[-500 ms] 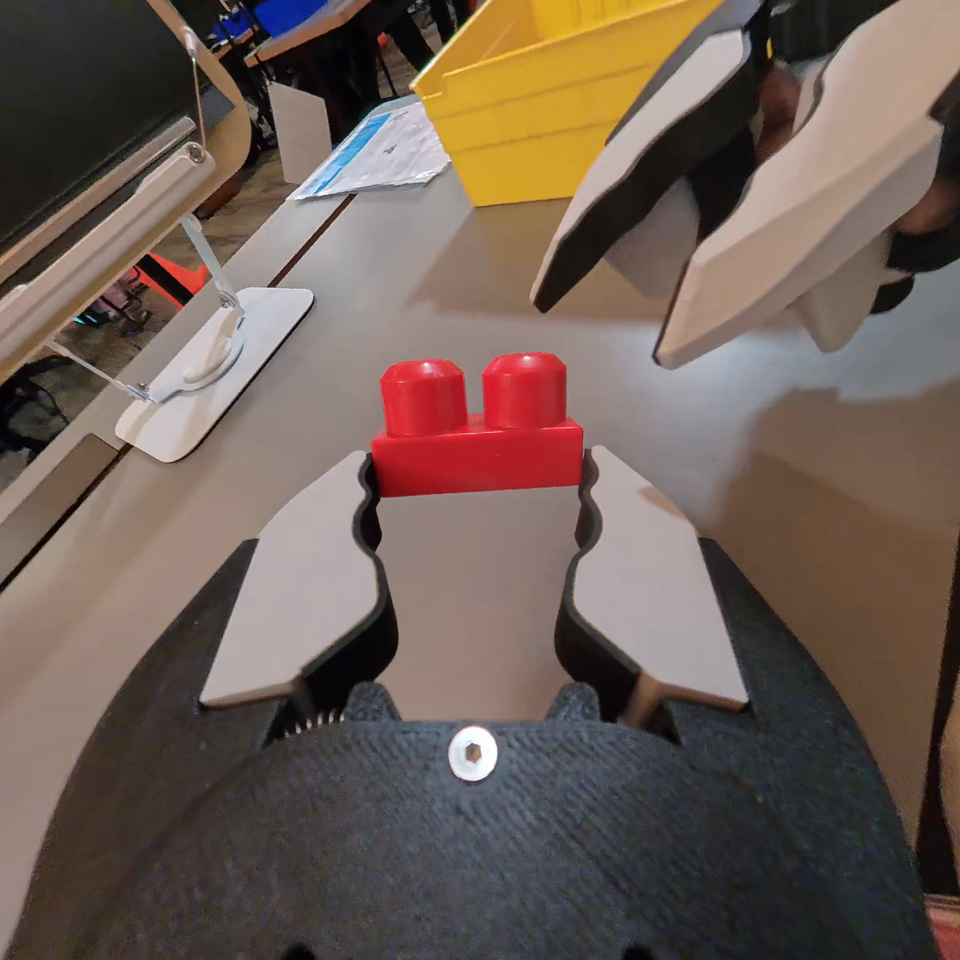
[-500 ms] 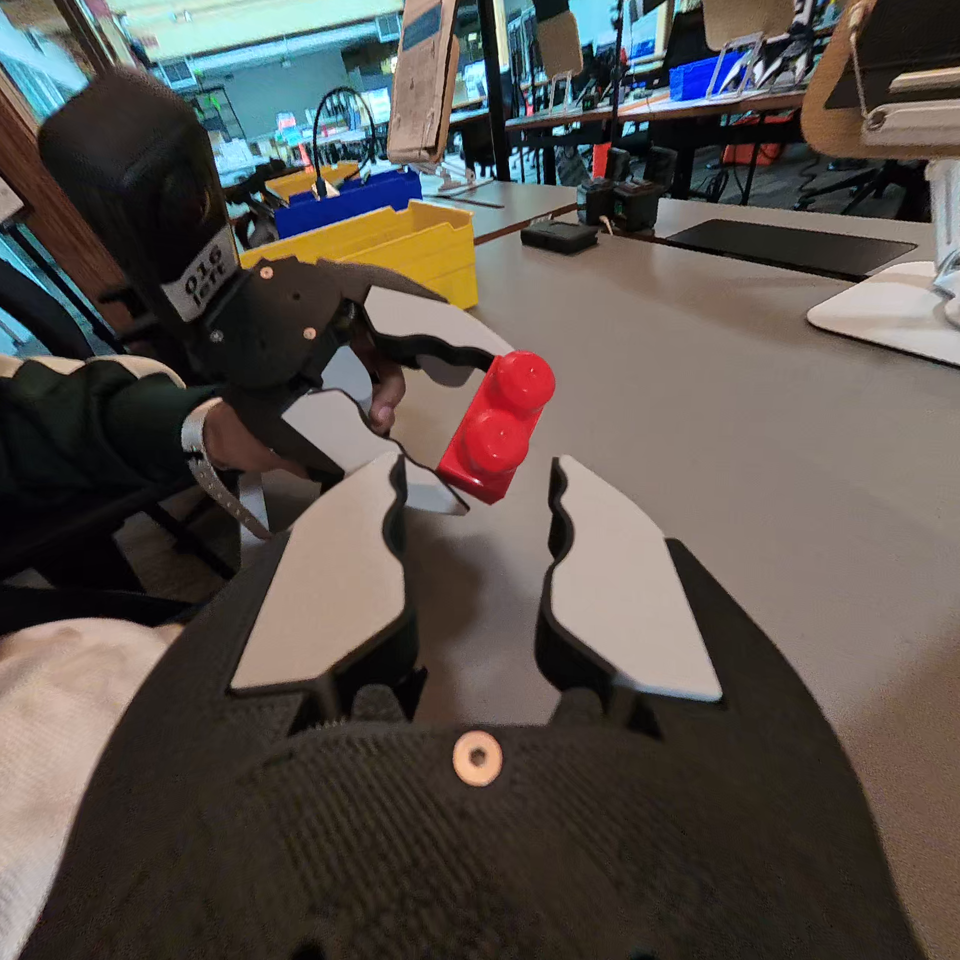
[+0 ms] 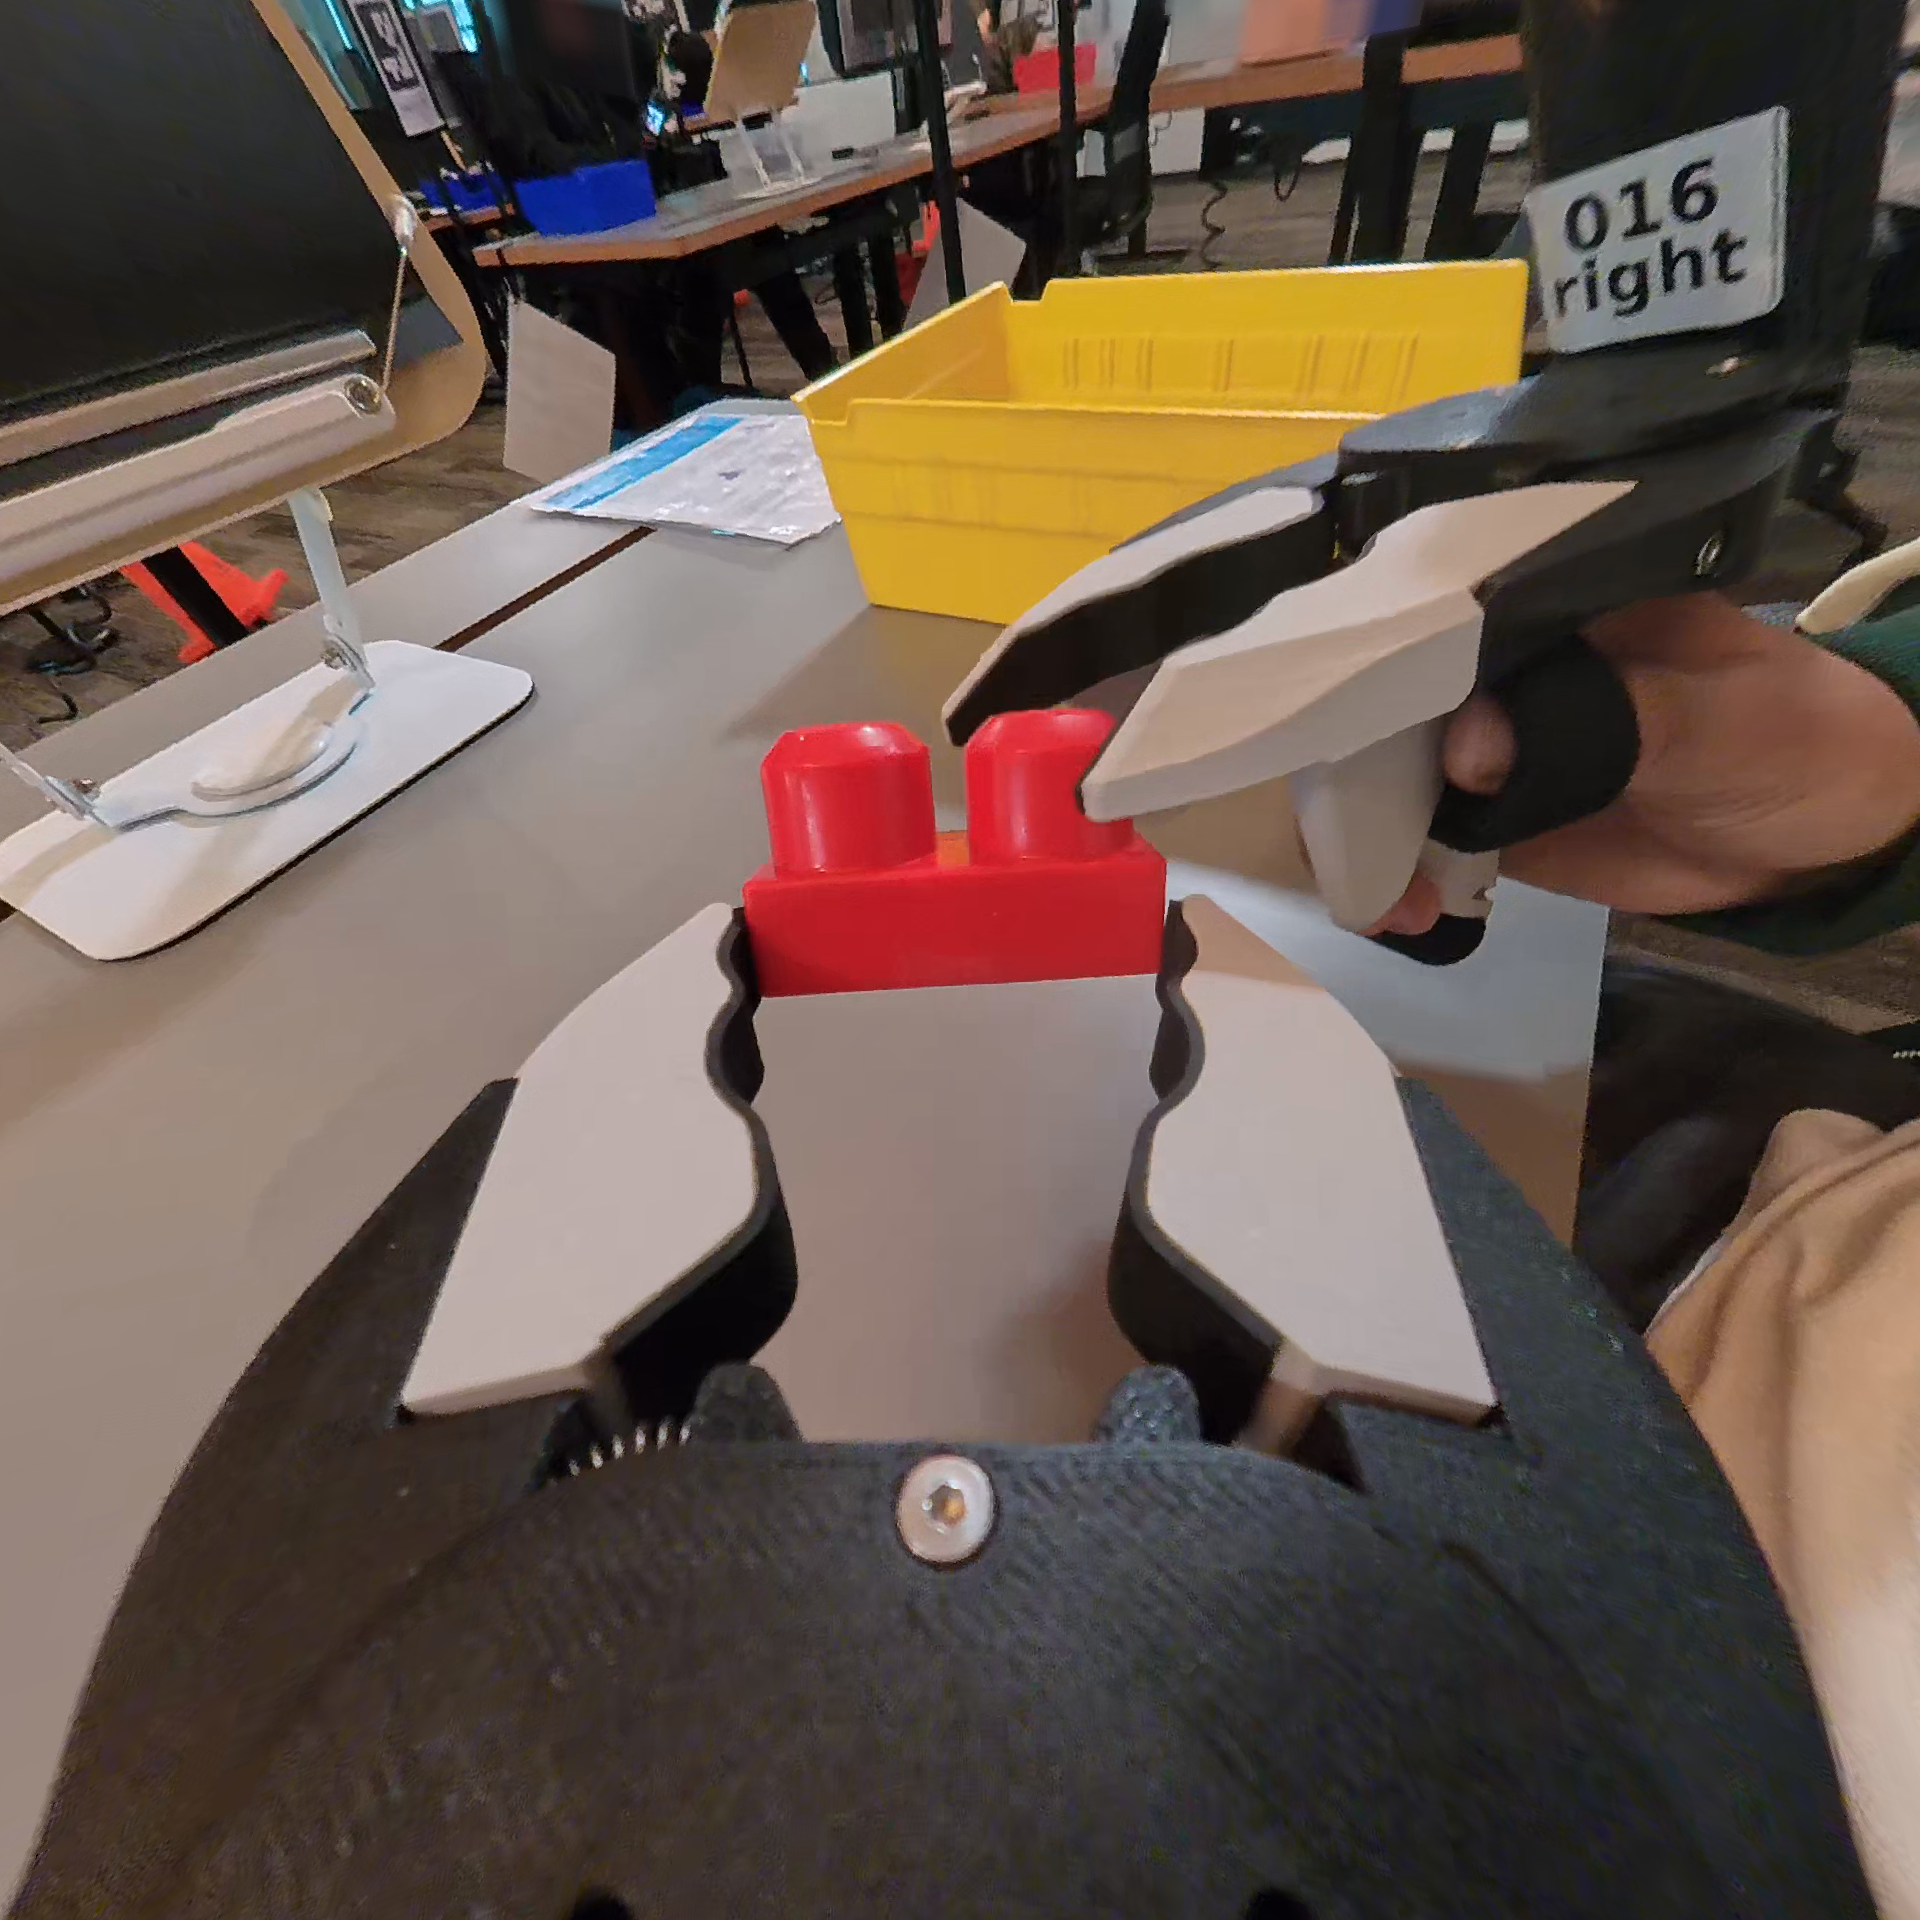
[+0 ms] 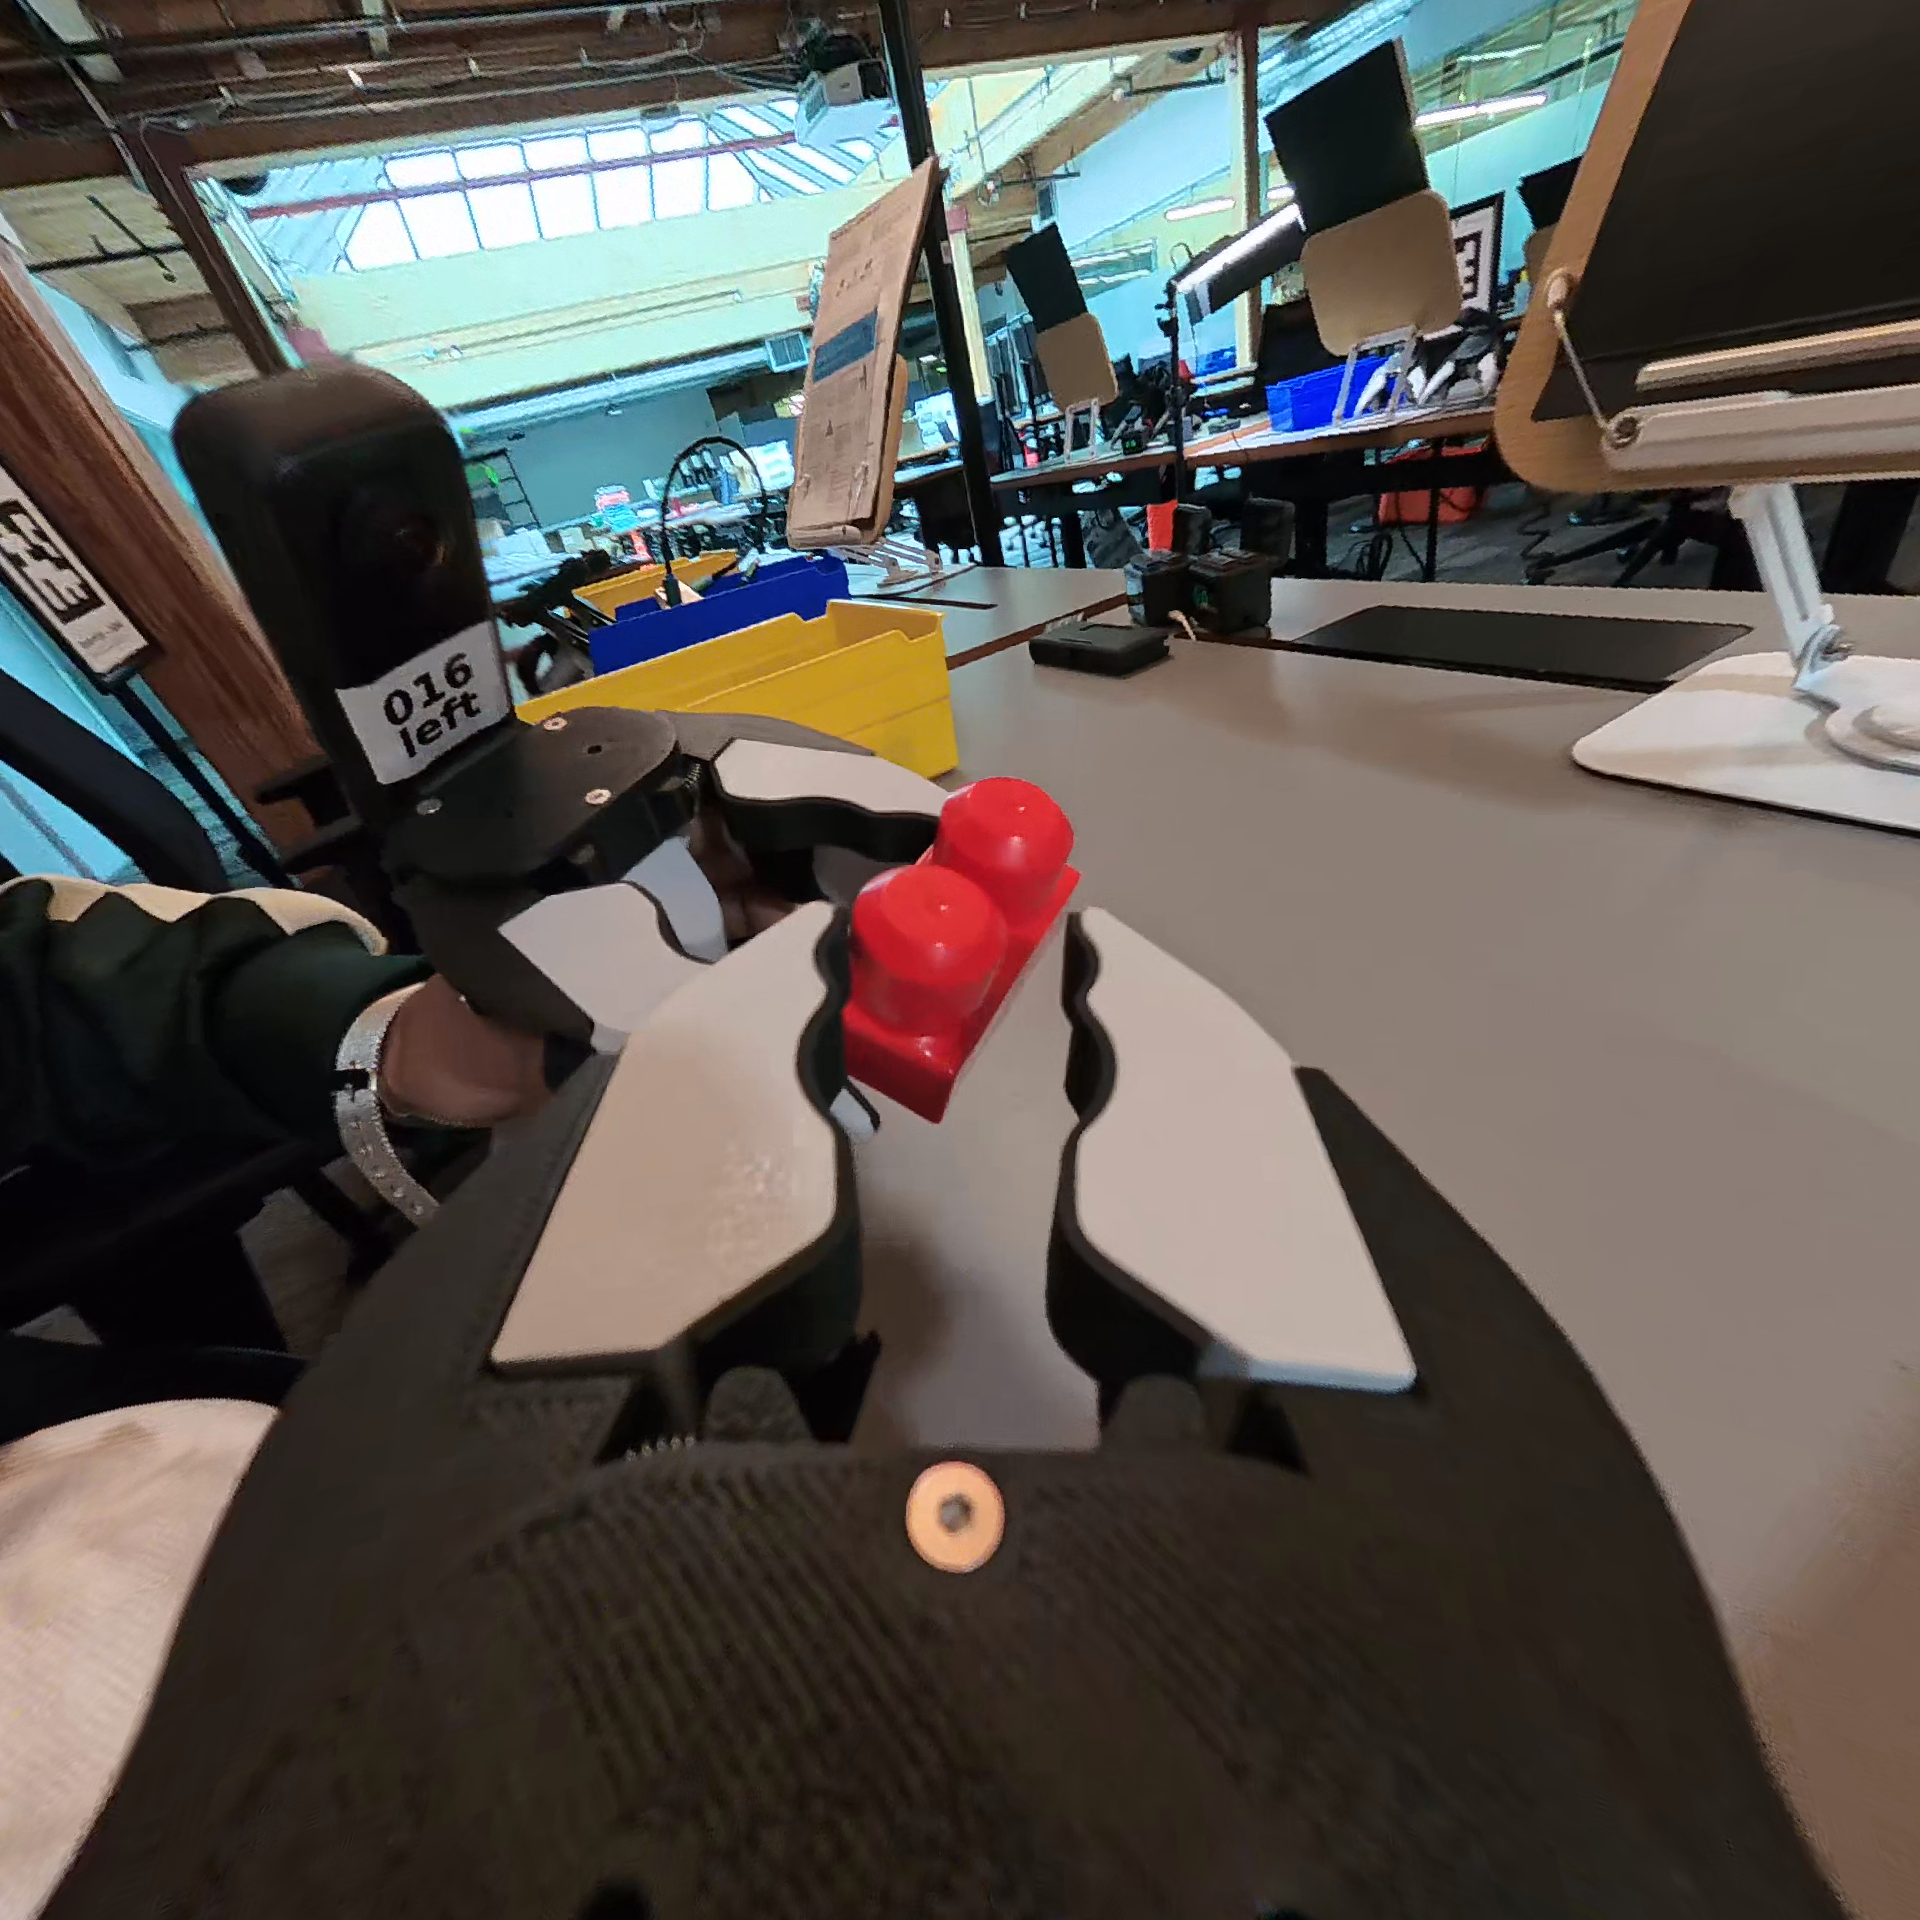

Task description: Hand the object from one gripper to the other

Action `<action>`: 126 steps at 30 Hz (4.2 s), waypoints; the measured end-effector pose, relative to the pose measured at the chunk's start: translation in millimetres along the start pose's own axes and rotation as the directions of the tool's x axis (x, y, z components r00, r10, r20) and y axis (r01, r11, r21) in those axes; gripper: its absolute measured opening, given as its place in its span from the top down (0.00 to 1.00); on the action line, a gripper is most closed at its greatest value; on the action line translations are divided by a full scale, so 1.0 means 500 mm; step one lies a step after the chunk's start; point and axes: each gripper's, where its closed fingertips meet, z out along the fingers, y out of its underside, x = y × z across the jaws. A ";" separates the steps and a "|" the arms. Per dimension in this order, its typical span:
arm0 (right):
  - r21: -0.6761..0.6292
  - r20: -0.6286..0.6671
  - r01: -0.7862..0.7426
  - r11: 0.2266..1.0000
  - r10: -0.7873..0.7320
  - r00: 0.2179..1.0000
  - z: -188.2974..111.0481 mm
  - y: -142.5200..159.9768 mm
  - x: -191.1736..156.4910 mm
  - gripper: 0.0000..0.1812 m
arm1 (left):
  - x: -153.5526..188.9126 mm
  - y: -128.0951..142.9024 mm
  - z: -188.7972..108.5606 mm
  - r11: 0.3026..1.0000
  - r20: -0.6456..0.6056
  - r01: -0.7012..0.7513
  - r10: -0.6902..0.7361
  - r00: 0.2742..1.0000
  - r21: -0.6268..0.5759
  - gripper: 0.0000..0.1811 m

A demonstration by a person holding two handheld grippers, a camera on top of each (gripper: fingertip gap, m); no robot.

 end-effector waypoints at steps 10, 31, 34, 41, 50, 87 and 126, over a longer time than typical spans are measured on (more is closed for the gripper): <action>0.082 0.125 0.044 0.996 -0.054 0.991 -0.013 -0.039 -0.031 0.84 | 0.016 -0.039 -0.014 0.989 -0.029 -0.063 0.067 0.997 0.137 0.60; -0.087 0.635 -0.003 0.996 0.058 0.770 -0.087 -0.022 -0.118 0.84 | 0.115 -0.045 -0.091 0.926 -0.777 0.377 -0.221 0.589 0.023 0.64; -0.112 0.652 -0.022 0.993 0.090 0.753 -0.088 -0.017 -0.123 0.84 | 0.132 -0.046 -0.096 0.925 -0.807 0.379 -0.230 0.545 -0.008 0.69; -0.139 0.661 -0.010 0.990 0.100 0.743 -0.086 -0.006 -0.132 0.84 | 0.143 -0.038 -0.097 0.921 -0.821 0.386 -0.259 0.508 -0.052 0.80; 0.044 0.549 -0.042 0.998 0.011 0.836 -0.072 -0.048 -0.087 0.64 | 0.121 -0.046 -0.089 0.924 -0.767 0.383 -0.247 0.591 -0.003 0.80; -0.055 0.321 0.003 0.998 0.015 0.947 -0.044 -0.038 -0.058 0.80 | 0.059 -0.060 -0.063 0.927 -0.552 0.343 -0.209 0.808 0.152 0.74; -0.367 -0.422 0.246 0.897 -0.397 0.815 -0.259 -0.180 0.194 0.58 | 0.043 -0.010 0.014 0.897 -0.525 0.442 -0.365 0.768 0.022 0.59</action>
